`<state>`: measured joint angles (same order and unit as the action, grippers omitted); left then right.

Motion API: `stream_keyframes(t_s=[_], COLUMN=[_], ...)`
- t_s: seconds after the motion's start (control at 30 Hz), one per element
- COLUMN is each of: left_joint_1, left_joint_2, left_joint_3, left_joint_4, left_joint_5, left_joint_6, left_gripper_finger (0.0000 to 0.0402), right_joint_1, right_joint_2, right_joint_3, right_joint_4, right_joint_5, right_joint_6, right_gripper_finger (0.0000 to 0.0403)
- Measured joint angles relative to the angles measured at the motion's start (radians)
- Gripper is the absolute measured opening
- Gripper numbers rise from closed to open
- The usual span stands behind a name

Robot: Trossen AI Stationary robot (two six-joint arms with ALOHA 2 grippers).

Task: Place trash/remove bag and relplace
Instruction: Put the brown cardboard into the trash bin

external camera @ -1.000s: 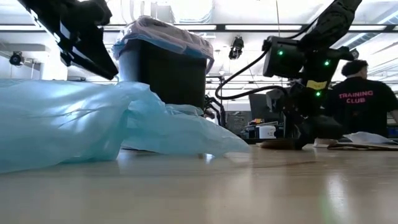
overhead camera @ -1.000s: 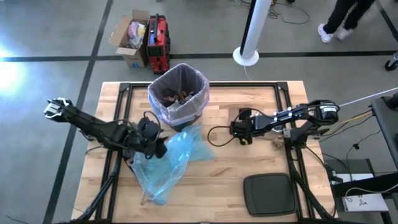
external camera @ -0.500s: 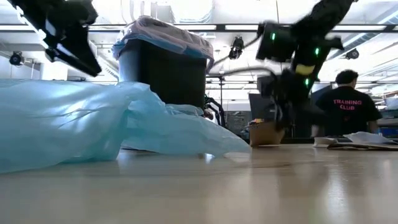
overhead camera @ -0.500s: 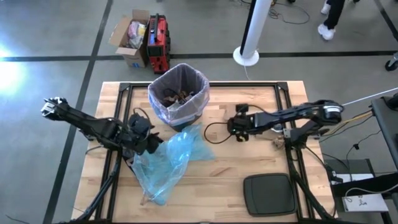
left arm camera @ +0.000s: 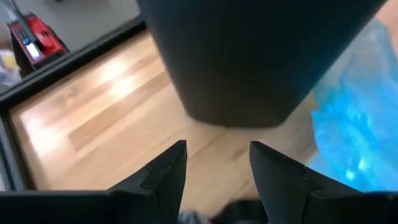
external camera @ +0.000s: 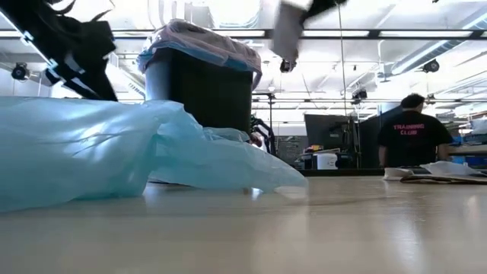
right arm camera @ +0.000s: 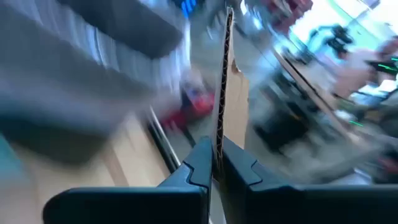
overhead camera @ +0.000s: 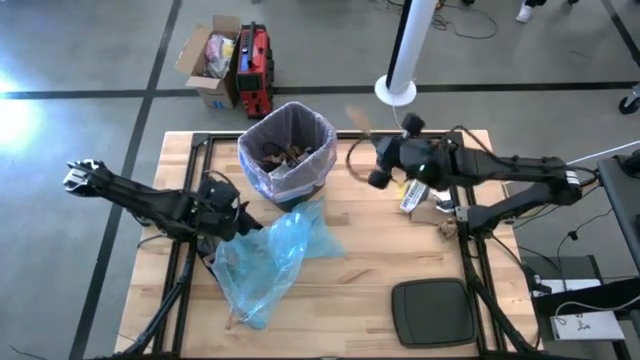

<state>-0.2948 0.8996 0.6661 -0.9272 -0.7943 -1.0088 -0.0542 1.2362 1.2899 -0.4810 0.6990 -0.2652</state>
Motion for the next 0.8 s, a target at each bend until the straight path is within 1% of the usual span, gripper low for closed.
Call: stream_keyframes(t_s=[0.07, 0.13, 0.2, 0.33, 0.4, 0.5, 0.57, 0.63, 0.73, 0.8], left_joint_1=[0.023, 0.054, 0.086, 0.144, 0.166, 0.192, 0.196, 0.193, 0.175, 0.158], left_joint_2=[0.015, 0.033, 0.054, 0.101, 0.130, 0.180, 0.208, 0.234, 0.239, 0.229], left_joint_3=[-0.007, -0.010, -0.010, -0.010, -0.008, 0.015, 0.035, 0.066, 0.124, 0.167], left_joint_4=[0.054, 0.112, 0.192, 0.418, 0.505, 0.643, 0.669, 0.678, 0.590, 0.486], left_joint_5=[-0.010, -0.010, -0.011, -0.010, -0.008, -0.008, -0.011, -0.008, 0.016, 0.025], left_joint_6=[0.040, 0.104, 0.174, 0.348, 0.427, 0.499, 0.517, 0.533, 0.544, 0.523], left_gripper_finger=[0.0163, 0.0165, 0.0167, 0.0169, 0.0168, 0.0164, 0.0161, 0.0158, 0.0156, 0.0155], right_joint_1=[-0.003, -0.009, -0.018, -0.039, -0.046, -0.058, -0.064, -0.068, -0.070, -0.072], right_joint_2=[0.028, 0.067, 0.125, 0.247, 0.298, 0.362, 0.398, 0.426, 0.442, 0.440], right_joint_3=[0.068, 0.136, 0.208, 0.327, 0.373, 0.438, 0.472, 0.500, 0.537, 0.549], right_joint_4=[0.091, 0.178, 0.196, 0.144, 0.133, 0.088, 0.047, -0.023, -0.109, -0.156], right_joint_5=[-0.133, -0.262, -0.318, -0.324, -0.325, -0.330, -0.340, -0.340, -0.339, -0.335], right_joint_6=[0.016, 0.065, 0.163, 0.354, 0.432, 0.544, 0.572, 0.607, 0.641, 0.651], right_gripper_finger=[0.0001, 0.0001, 0.0000, 0.0000, 0.0000, 0.0002, 0.0014, 0.0040, 0.0097, 0.0138])
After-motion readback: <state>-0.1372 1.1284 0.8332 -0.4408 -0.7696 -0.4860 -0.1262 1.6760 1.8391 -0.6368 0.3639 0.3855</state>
